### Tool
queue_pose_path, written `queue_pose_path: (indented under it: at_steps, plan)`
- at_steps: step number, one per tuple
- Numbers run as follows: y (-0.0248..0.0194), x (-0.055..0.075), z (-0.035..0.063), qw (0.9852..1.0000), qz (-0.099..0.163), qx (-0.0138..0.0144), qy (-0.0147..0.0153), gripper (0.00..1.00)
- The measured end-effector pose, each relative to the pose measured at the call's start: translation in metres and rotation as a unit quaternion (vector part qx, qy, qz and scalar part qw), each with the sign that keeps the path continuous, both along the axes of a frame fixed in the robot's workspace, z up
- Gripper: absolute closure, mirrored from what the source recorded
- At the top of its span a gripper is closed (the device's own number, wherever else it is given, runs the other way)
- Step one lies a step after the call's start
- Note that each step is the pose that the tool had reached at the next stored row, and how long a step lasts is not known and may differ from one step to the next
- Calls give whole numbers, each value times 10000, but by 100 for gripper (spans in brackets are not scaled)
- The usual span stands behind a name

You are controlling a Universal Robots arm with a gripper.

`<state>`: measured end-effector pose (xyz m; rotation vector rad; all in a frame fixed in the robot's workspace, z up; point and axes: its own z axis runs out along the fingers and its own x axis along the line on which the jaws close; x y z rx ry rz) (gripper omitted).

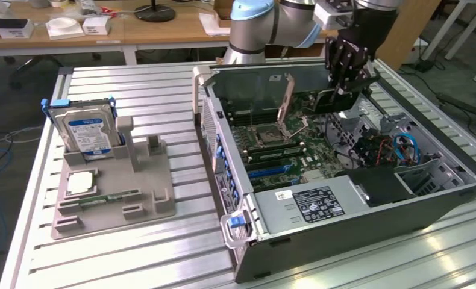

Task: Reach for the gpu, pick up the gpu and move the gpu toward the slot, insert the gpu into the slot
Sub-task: 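Insert the gpu into the slot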

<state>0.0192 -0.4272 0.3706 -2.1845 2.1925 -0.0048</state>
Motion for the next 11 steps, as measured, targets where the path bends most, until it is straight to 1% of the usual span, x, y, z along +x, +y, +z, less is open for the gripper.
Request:
queue_pose_path:
  at_steps: [2, 5, 11]
  plan:
    - [0, -27, -19, 10000, -1, 0, -1, 75]
    - [0, -110, -55, 10000, -8, 0, -8, 75]
    - [-4, -171, -123, 10000, -66, 0, -8, 75]
